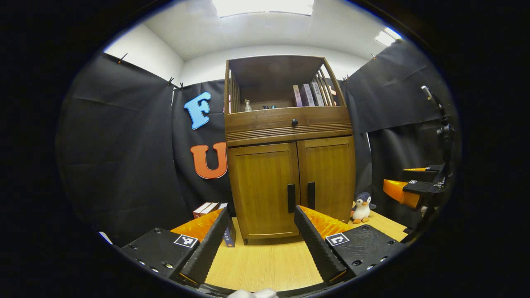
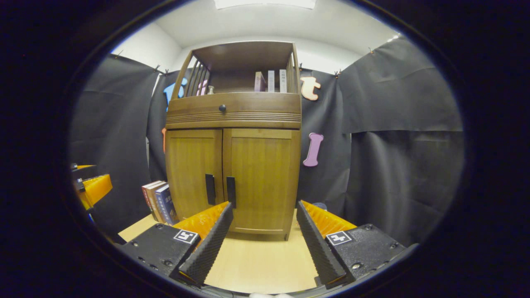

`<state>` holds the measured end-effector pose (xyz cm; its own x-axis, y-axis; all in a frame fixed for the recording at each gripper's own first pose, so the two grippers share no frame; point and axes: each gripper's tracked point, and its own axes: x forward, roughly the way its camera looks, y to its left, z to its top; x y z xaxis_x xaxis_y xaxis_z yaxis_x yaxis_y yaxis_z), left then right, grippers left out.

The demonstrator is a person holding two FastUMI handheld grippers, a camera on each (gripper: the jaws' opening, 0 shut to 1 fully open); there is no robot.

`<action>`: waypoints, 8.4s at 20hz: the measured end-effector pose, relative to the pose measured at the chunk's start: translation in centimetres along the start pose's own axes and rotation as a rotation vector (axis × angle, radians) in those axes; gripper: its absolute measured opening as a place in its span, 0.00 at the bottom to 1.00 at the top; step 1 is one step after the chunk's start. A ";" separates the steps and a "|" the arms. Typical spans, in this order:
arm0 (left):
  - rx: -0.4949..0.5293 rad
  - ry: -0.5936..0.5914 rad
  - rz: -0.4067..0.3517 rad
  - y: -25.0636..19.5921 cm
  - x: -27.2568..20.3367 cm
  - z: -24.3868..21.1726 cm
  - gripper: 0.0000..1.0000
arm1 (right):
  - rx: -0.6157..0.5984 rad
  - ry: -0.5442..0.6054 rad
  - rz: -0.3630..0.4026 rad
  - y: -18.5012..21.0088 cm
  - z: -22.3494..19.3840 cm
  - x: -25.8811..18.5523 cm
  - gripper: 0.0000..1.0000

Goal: Open the right door of the double-door shoe cabinet with the right hand, and open the left door with the left hand.

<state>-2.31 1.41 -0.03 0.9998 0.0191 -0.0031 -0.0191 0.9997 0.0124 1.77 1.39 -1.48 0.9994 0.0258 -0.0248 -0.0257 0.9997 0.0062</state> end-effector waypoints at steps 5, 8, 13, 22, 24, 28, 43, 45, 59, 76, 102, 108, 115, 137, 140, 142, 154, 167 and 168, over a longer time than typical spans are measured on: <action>-0.016 0.002 0.017 0.6 1.0 0.1 0.96 | -0.013 0.013 0.018 0.9 -0.9 3.0 0.98; -0.019 0.000 0.033 0.9 1.2 0.2 0.96 | -0.015 0.011 0.031 1.5 -1.2 5.6 1.00; 0.001 -0.003 0.058 1.3 1.4 0.7 0.96 | -0.011 0.008 0.059 3.2 -1.3 11.2 0.97; -0.009 -0.009 0.128 2.4 2.8 1.1 0.96 | 0.018 0.042 0.123 7.0 -2.6 21.3 0.98; -0.012 -0.002 0.144 2.7 3.2 1.0 0.96 | 0.019 0.053 0.129 7.9 -3.0 23.6 0.97; -0.017 0.012 0.170 3.2 4.0 0.9 0.96 | 0.019 0.087 0.143 9.7 -4.1 27.6 0.98; 0.013 0.059 0.255 5.6 1.4 -0.1 0.96 | 0.080 0.193 0.129 12.3 -8.0 32.9 0.49; 0.007 0.052 0.252 5.6 1.1 -0.1 0.96 | 0.067 0.200 0.133 12.2 -8.2 33.1 0.36; -0.006 0.023 0.165 3.2 -0.3 -0.3 0.96 | 0.038 0.228 0.229 11.4 -8.7 28.8 0.31; -0.032 0.031 0.037 -0.8 -1.3 -1.1 0.96 | -0.001 0.226 0.260 6.8 -9.6 20.2 0.31; -0.075 0.028 -0.263 -6.8 1.0 -2.0 0.96 | 0.053 0.246 0.058 -4.0 -10.6 12.2 0.24; -0.094 0.026 -0.307 -7.6 1.6 -2.4 0.96 | 0.144 0.271 -0.061 -10.1 -11.3 11.1 0.13; -0.094 0.029 -0.307 -8.1 3.1 -2.7 0.96 | 0.119 0.253 -0.028 -14.3 -11.1 10.9 0.04; -0.210 0.068 0.041 -12.8 0.9 -1.9 0.94 | -0.041 0.235 0.337 -23.8 -6.3 7.1 0.47; -0.174 0.069 0.105 -12.2 0.6 -1.6 0.94 | 0.001 0.191 0.276 -25.3 -3.5 4.6 0.75; -0.151 0.064 0.127 -11.6 0.9 -1.3 0.94 | 0.031 0.165 0.247 -24.7 -2.0 3.2 0.84; -0.047 0.005 -0.011 -7.7 11.0 -1.6 0.94 | 0.062 0.025 0.033 -10.3 4.4 -0.2 0.93; -0.097 0.020 -0.123 -8.9 29.7 -9.2 0.94 | -0.077 0.155 -0.089 -3.2 1.7 0.1 0.94; -0.104 0.027 -0.126 -9.2 30.9 -9.7 0.94 | -0.079 0.162 -0.092 -3.1 1.6 0.3 0.96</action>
<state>28.73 -7.04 -9.91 0.9939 -0.1072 -0.0248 0.1045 0.9901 -0.0933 2.16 -1.72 0.09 0.9806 -0.0716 -0.1823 0.0574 0.9950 -0.0818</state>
